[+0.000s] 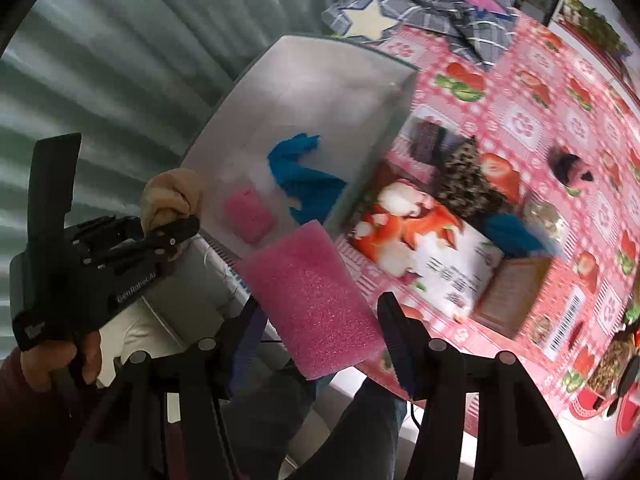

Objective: Organize soft objects
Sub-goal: 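Carry the beige glove and second pink sponge with both tools over the box, then open left tool to drop the glove while right tool drops sponge into box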

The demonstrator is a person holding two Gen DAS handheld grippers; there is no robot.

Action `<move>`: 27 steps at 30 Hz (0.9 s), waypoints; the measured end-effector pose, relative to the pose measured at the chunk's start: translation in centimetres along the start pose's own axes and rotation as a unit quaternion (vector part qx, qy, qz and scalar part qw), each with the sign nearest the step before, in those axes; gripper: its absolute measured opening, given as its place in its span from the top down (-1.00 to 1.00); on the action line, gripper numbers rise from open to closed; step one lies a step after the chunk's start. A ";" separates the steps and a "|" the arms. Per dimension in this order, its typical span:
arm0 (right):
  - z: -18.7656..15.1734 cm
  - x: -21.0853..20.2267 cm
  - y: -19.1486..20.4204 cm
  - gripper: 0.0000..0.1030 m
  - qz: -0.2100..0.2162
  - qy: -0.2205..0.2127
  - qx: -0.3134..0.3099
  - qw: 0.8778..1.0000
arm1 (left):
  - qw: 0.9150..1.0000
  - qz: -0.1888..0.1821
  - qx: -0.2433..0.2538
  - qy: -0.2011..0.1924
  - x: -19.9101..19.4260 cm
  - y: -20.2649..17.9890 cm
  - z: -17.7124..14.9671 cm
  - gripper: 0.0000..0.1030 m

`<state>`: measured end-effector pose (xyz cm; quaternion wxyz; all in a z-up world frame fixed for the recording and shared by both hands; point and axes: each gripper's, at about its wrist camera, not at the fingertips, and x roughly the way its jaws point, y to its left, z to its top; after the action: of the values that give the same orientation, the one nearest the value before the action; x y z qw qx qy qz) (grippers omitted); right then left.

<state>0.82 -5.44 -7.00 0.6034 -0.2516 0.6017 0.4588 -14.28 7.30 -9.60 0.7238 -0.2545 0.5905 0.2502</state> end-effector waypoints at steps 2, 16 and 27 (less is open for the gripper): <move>0.5 0.5 0.6 -0.13 0.003 0.005 -0.008 1.000 | 1.000 0.002 -0.005 0.002 0.1 0.5 -0.1 0.47; 4.2 3.5 2.6 -0.13 0.031 0.025 -0.011 0.999 | 1.000 0.024 -0.002 0.003 0.9 1.2 1.3 0.47; 5.9 5.9 2.3 -0.13 0.070 0.036 0.024 0.997 | 1.000 0.028 0.005 0.001 1.9 1.4 2.5 0.25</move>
<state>0.93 2.13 -11.21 0.5533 -0.2110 0.6501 0.4762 -13.03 10.12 -11.14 0.7173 -0.2346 0.5992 0.2673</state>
